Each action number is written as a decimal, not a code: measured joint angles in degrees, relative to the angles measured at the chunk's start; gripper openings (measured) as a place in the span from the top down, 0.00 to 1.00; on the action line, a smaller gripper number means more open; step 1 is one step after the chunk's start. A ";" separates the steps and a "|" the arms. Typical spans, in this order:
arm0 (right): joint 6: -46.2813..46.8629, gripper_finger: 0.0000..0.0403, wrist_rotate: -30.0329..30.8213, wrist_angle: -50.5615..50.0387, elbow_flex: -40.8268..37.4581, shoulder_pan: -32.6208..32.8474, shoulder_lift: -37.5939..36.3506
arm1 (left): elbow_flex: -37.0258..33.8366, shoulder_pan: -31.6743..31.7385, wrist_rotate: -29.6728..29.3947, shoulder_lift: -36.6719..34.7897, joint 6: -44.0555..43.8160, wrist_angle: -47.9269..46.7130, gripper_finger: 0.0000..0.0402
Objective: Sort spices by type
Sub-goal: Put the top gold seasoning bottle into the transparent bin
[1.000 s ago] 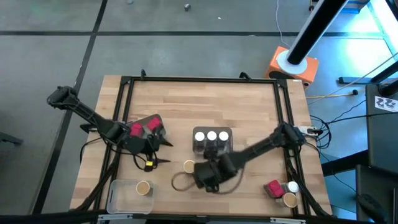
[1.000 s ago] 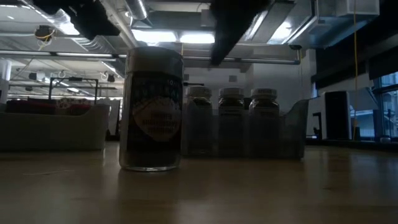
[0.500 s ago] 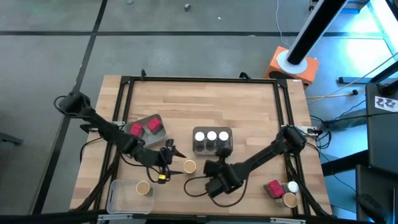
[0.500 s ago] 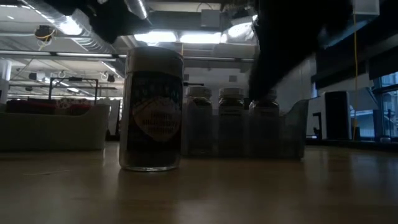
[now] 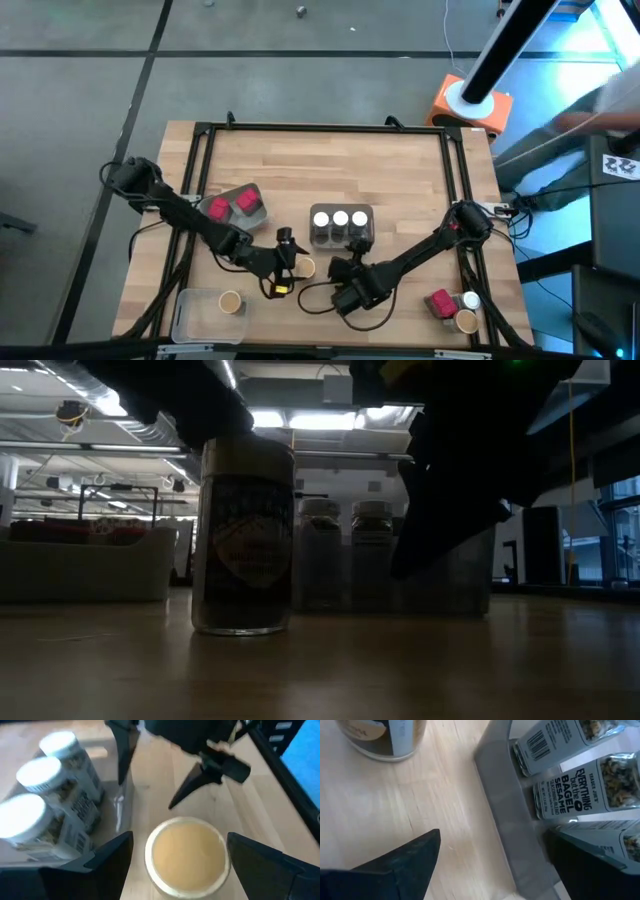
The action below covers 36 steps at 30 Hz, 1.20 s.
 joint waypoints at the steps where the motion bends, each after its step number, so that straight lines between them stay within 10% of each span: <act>1: -0.08 0.11 0.00 0.00 0.00 0.00 0.00 | 0.01 0.09 0.07 0.42 -0.01 0.29 0.25; 36: -0.65 0.11 2.88 1.44 0.02 -0.13 0.00 | -0.02 0.43 2.47 6.74 2.19 6.30 0.36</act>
